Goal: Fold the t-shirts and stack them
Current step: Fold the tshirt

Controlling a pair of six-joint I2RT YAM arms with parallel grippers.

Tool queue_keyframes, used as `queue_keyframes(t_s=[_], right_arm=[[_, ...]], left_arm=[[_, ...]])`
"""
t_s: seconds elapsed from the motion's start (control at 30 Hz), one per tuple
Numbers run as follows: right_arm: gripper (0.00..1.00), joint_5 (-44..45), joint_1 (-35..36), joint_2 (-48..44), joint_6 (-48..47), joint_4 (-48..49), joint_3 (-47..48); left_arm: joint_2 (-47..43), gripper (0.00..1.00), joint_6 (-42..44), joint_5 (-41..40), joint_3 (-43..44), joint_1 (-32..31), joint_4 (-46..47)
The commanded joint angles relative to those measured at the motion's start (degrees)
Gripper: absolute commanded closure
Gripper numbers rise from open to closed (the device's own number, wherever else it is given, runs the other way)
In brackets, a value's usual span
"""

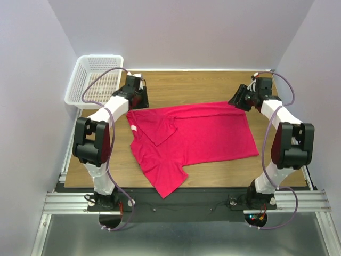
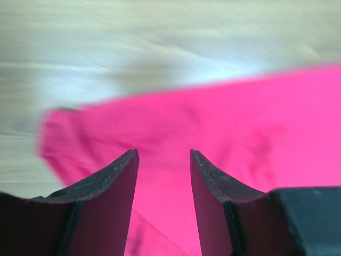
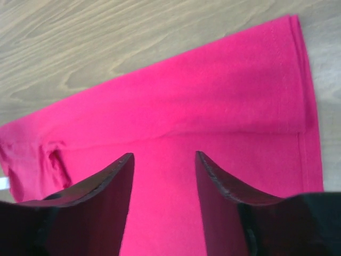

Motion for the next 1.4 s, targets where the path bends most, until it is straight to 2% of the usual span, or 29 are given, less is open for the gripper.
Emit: queue_keyframes(t_s=[0.0,0.23,0.33,0.5,0.7,0.8,1.0,1.2,1.37], right_arm=[[0.47,2.6,0.4,5.4,-0.7,1.1,5.4],[0.68,6.9,0.4,15.6,-2.4,1.2,12.3],[0.7,11.1,0.4,18.9,-1.3,1.2,14.1],[0.68,17.7,-0.5,22.6,0.6,1.1,15.4],[0.65,19.5,-6.2,25.5,4.4,0.7,14.0],[0.63,20.3,-8.0,25.2,4.3,0.0,12.8],[0.62,21.9,-8.7,23.9,1.9,-0.4,12.6],[0.6,19.6,-8.7,23.4,0.3,-0.5,13.5],[0.59,19.7,-8.7,23.0,-0.3,-0.4,12.7]], left_arm=[[3.2,0.46,0.5,-5.1,4.3,3.2,-2.3],[8.1,0.46,0.1,-5.0,6.4,4.7,-1.0],[10.7,0.52,-0.1,-4.6,7.2,4.8,-1.0],[13.2,0.55,-0.3,-3.1,7.5,4.8,-0.3],[14.2,0.55,-1.0,1.0,8.1,4.7,0.7],[11.3,0.51,-1.8,1.2,8.0,4.8,1.4],[7.8,0.39,-4.6,-5.1,9.7,5.8,2.1],[12.9,0.4,-7.7,-4.6,16.4,6.0,-0.4],[13.9,0.44,-8.9,-4.2,16.7,5.9,-0.5]])
